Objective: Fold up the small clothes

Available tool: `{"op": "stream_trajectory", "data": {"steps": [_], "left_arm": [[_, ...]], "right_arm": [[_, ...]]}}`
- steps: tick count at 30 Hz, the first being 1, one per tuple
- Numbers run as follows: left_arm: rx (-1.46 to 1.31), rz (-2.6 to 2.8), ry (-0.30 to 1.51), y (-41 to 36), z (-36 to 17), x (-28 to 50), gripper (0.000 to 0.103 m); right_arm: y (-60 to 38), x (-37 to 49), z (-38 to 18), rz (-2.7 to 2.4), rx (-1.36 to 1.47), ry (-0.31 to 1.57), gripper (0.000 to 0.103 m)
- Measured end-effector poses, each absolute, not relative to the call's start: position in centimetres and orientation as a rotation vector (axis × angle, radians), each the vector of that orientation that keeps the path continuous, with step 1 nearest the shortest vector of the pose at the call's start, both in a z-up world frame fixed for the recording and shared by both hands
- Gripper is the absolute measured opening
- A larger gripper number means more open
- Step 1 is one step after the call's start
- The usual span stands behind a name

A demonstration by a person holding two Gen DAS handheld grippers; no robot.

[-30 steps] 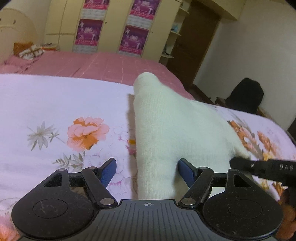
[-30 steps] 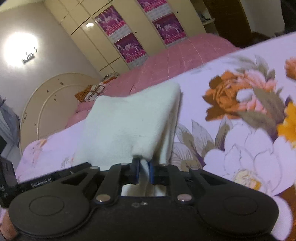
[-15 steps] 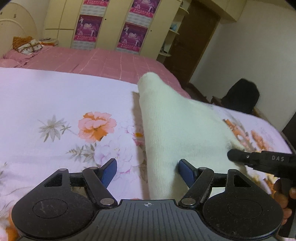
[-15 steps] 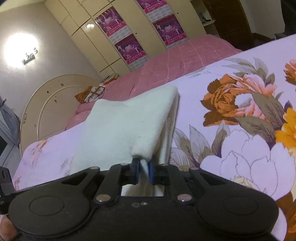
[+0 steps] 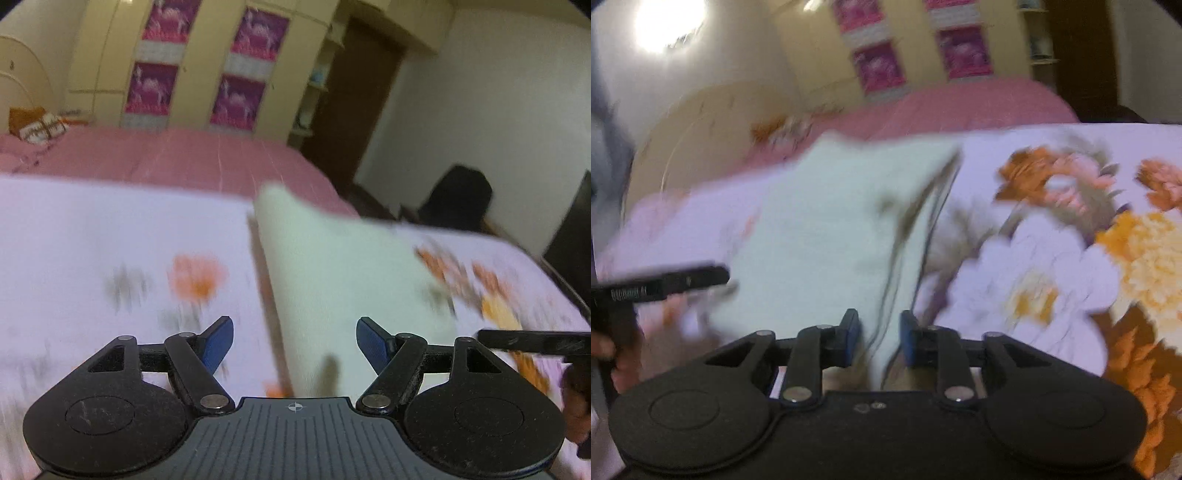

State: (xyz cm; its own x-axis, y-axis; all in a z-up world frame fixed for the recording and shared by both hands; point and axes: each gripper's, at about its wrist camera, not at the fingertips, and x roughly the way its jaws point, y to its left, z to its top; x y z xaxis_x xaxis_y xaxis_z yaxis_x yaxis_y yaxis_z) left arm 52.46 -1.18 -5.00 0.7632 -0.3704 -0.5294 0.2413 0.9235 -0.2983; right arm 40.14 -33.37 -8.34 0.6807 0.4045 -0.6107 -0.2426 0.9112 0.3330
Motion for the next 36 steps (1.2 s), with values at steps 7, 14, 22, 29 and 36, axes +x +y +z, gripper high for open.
{"op": "stream_trajectory", "data": {"steps": [7,14,22,29,36], "left_arm": [[-0.248,-0.295,0.763,-3.0,-7.1,59.5,0.074],[-0.310,-0.323,0.795,-2.1,-7.2,59.2,0.086],[-0.340,-0.438,0.872,-2.8,-8.4,59.6,0.086],[-0.342,-0.463,0.877,-2.3,-8.6,59.8,0.086],[-0.420,-0.440,0.831,0.1,-7.9,57.9,0.086]], "right_arm": [[-34.2,46.9,-5.7,0.326,0.418,0.650,0.017],[-34.9,48.1,-7.3,0.262,0.407,0.710,0.035],[-35.7,49.0,-10.4,0.422,0.511,0.850,0.060],[-35.8,49.7,-11.4,0.475,0.550,0.864,0.059],[-36.4,45.0,-7.3,0.509,0.415,0.778,0.032]]}}
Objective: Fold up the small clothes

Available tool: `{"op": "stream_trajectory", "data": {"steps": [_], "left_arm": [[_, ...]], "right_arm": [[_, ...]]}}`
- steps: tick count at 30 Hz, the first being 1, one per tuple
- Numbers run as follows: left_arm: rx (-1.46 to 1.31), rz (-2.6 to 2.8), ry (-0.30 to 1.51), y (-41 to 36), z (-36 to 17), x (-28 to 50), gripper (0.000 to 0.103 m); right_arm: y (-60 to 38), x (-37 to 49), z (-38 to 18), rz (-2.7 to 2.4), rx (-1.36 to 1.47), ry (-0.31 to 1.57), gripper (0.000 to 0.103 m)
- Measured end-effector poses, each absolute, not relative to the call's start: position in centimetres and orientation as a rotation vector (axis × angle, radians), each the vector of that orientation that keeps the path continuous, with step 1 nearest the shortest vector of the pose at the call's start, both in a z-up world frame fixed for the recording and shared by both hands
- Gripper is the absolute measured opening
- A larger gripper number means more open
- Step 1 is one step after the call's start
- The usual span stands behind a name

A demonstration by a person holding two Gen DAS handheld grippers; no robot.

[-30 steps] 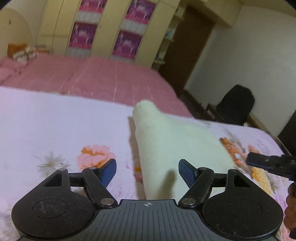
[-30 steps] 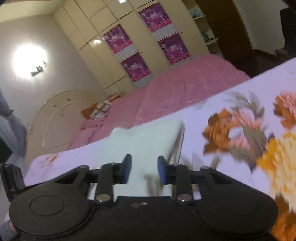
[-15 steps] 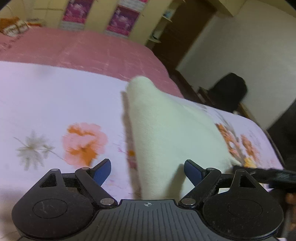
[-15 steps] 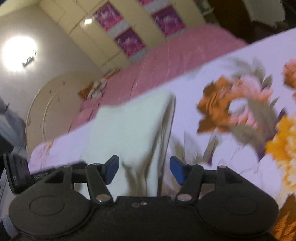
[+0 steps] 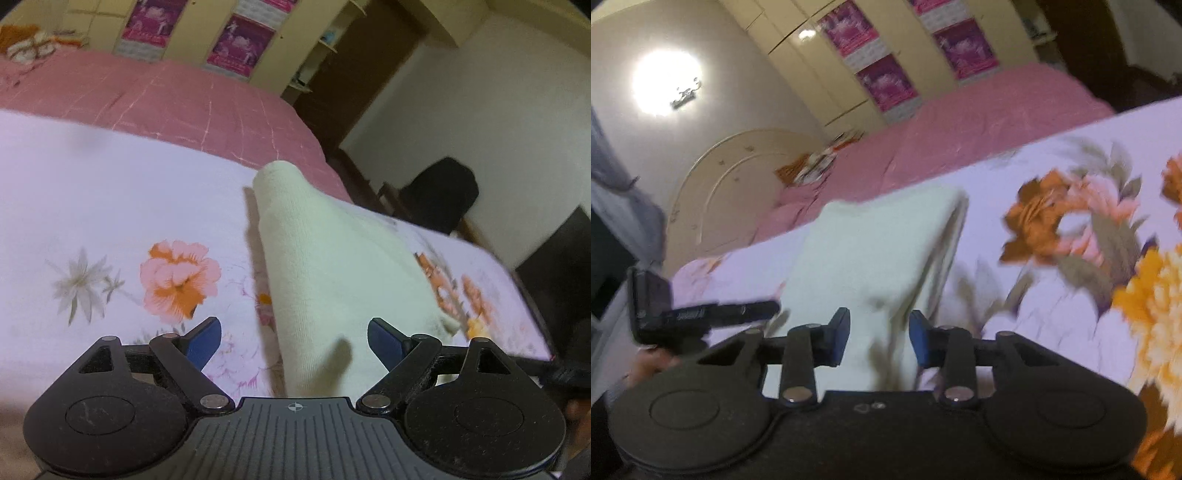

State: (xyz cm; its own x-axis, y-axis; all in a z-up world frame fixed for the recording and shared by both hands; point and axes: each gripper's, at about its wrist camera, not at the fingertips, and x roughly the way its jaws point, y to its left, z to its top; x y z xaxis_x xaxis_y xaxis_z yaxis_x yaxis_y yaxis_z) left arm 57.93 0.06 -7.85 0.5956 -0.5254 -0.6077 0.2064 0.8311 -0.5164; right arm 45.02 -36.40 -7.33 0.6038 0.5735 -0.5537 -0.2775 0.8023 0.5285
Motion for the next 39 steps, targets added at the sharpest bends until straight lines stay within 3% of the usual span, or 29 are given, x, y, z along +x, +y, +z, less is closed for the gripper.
{"op": "stream_trajectory", "data": {"steps": [3,5,8,10,13,18,22,24,26,28,36,39], "left_arm": [[-0.410,-0.412,0.839,-0.5,-8.6,57.8,0.086],[-0.393,-0.412,0.847,-1.2,-8.7,57.7,0.086],[-0.361,-0.403,0.848,-1.7,-8.6,57.7,0.086],[-0.364,-0.402,0.851,-1.7,-8.7,57.8,0.086],[-0.337,-0.399,0.853,-2.1,-8.4,57.6,0.086],[-0.221,-0.405,0.865,-4.4,-8.1,57.1,0.086],[-0.098,-0.403,0.846,-5.9,-7.7,56.6,0.086],[-0.113,-0.412,0.821,-5.3,-7.0,56.5,0.086],[-0.138,-0.402,0.798,-4.2,-6.4,56.9,0.086],[-0.181,-0.393,0.797,-3.3,-6.2,57.9,0.086],[-0.311,-0.415,0.882,-3.7,-8.4,61.3,0.086],[-0.271,-0.396,0.868,-4.4,-8.6,61.2,0.086]], "right_arm": [[-34.8,45.7,-8.2,0.517,0.355,0.810,0.026],[-34.2,46.4,-8.8,0.524,0.383,0.802,0.016],[-32.8,47.5,-9.1,0.486,0.375,0.825,0.012],[-32.3,47.8,-9.4,0.480,0.387,0.819,0.015],[-32.2,47.8,-9.5,0.480,0.364,0.806,0.004],[-33.6,47.0,-7.7,0.471,0.317,0.772,0.003],[-33.8,48.3,-10.4,0.447,0.361,0.849,0.002],[-33.8,48.1,-9.8,0.453,0.376,0.845,0.010],[-34.6,47.1,-8.7,0.438,0.380,0.817,0.039],[-35.4,46.3,-7.8,0.425,0.399,0.754,0.056],[-35.2,51.2,-11.6,0.445,0.562,0.874,0.055],[-34.7,51.6,-12.1,0.465,0.559,0.854,0.047]]}}
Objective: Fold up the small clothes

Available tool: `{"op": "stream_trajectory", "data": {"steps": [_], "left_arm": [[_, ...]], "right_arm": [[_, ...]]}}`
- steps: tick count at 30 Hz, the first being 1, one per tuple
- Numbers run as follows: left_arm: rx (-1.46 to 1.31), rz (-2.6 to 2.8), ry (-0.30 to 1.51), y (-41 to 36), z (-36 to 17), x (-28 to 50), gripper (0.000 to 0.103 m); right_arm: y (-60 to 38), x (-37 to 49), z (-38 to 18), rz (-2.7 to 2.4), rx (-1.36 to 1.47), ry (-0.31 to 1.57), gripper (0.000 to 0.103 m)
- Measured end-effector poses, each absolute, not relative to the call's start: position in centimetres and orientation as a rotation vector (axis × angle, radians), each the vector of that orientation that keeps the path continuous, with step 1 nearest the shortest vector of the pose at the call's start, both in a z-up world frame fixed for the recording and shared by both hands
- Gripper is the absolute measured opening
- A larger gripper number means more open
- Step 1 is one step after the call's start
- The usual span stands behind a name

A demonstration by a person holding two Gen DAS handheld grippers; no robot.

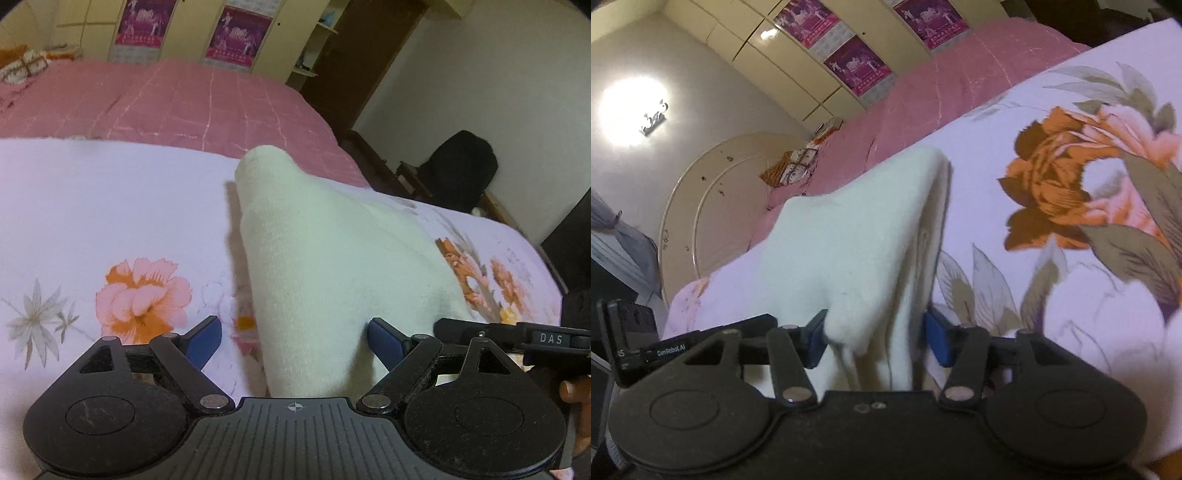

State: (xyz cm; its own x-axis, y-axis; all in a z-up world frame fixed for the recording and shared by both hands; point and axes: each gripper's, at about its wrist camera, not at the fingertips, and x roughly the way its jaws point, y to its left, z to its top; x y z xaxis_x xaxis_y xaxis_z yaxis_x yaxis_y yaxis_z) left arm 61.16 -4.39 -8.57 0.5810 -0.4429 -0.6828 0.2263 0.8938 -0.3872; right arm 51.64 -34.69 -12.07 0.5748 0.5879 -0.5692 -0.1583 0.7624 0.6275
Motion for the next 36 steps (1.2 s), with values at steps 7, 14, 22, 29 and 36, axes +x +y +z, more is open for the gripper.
{"op": "stream_trajectory", "data": {"steps": [7,14,22,29,36], "left_arm": [[-0.163,-0.404,0.813,-7.1,-7.1,60.3,0.036],[-0.093,-0.400,0.771,-7.2,-4.5,59.0,0.032],[-0.083,-0.410,0.697,-5.4,-0.1,55.2,0.032],[-0.065,-0.338,0.708,2.1,1.3,49.4,0.032],[-0.081,-0.233,0.776,11.8,0.0,43.6,0.033]], "right_arm": [[-32.3,51.3,-10.4,0.447,0.373,0.827,0.029],[-30.2,49.1,-7.8,0.418,0.238,0.746,0.025],[-29.1,46.3,-4.2,0.419,0.184,0.682,0.025],[-23.2,43.2,-2.0,0.491,0.131,0.659,0.025],[-13.4,40.4,-3.7,0.619,0.108,0.720,0.025]]}}
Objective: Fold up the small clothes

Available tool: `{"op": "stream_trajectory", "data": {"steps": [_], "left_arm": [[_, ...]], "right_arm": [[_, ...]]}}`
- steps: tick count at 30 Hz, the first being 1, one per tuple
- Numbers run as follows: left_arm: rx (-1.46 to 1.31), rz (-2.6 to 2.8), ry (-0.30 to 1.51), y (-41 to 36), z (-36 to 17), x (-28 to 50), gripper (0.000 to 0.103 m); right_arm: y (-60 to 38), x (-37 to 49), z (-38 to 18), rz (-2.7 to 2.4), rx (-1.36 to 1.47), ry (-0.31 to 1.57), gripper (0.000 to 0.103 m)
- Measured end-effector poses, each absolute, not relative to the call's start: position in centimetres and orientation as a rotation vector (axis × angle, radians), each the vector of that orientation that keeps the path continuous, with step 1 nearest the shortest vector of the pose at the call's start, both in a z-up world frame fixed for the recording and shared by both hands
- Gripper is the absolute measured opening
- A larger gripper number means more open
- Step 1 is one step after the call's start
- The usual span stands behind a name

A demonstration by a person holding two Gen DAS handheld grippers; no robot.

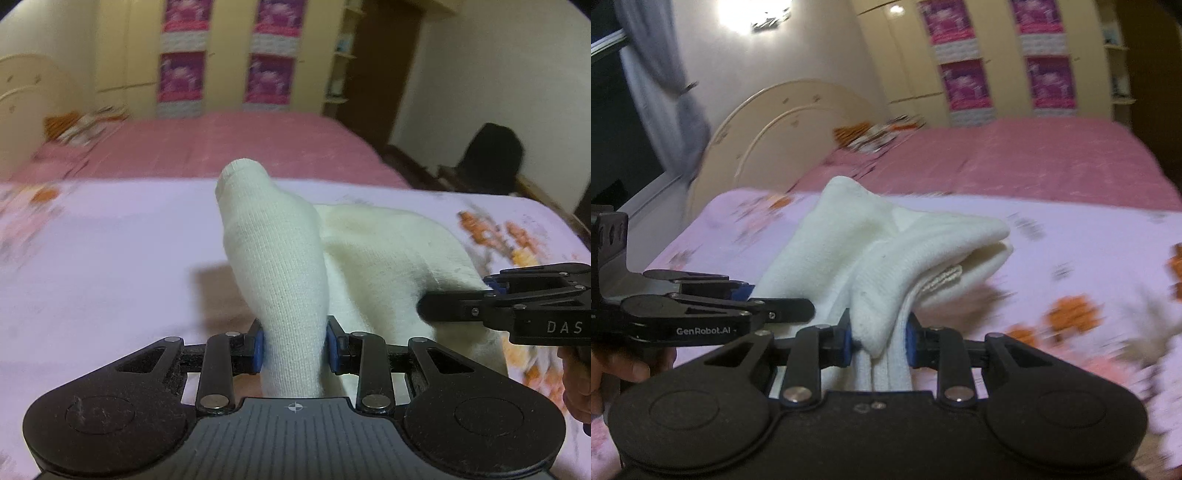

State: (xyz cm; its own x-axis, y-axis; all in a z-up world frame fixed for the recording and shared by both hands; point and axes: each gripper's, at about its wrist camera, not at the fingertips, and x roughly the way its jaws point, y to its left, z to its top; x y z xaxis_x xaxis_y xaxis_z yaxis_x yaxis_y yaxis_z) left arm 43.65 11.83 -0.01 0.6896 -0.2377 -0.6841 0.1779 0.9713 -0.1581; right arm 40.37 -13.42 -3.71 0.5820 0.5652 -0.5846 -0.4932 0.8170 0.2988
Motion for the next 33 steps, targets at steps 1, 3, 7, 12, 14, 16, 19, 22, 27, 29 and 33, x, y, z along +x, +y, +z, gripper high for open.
{"op": "stream_trajectory", "data": {"steps": [1,3,7,12,14,16,19,22,27,29,33], "left_arm": [[-0.089,-0.218,0.781,13.0,-0.3,42.9,0.033],[-0.102,-0.193,0.793,15.0,-0.8,41.5,0.033],[-0.138,-0.165,0.840,17.1,-3.0,40.3,0.034],[-0.058,-0.049,0.786,18.0,-6.3,38.4,0.101],[-0.070,-0.064,0.770,18.9,-6.5,37.7,0.101],[-0.089,-0.056,0.741,19.8,-6.0,37.1,0.090],[-0.121,-0.016,0.664,20.7,-4.6,37.2,0.056],[-0.175,-0.018,0.579,20.8,-3.4,38.2,0.047],[-0.081,-0.088,0.710,17.7,-5.0,42.8,0.047],[-0.081,-0.085,0.747,16.9,-6.6,43.9,0.047],[-0.170,-0.061,0.744,17.3,-6.9,44.2,0.047]], "right_arm": [[-12.2,40.0,-3.9,0.635,0.107,0.730,0.025],[-10.1,39.5,-4.5,0.663,0.112,0.749,0.025],[-7.3,38.5,-5.6,0.689,0.126,0.783,0.026],[-7.9,39.5,-9.6,0.606,0.183,0.895,0.028],[-9.1,40.0,-10.8,0.581,0.283,0.918,0.038],[-10.0,40.0,-10.5,0.568,0.321,0.914,0.040],[-11.3,39.0,-8.4,0.550,0.349,0.806,0.039],[-11.4,40.5,-7.8,0.541,0.369,0.809,0.032],[-9.3,42.6,-8.7,0.561,0.288,0.865,0.010],[-8.6,42.6,-9.2,0.543,0.176,0.871,0.006],[-8.6,43.2,-9.7,0.502,0.109,0.865,0.005]]}}
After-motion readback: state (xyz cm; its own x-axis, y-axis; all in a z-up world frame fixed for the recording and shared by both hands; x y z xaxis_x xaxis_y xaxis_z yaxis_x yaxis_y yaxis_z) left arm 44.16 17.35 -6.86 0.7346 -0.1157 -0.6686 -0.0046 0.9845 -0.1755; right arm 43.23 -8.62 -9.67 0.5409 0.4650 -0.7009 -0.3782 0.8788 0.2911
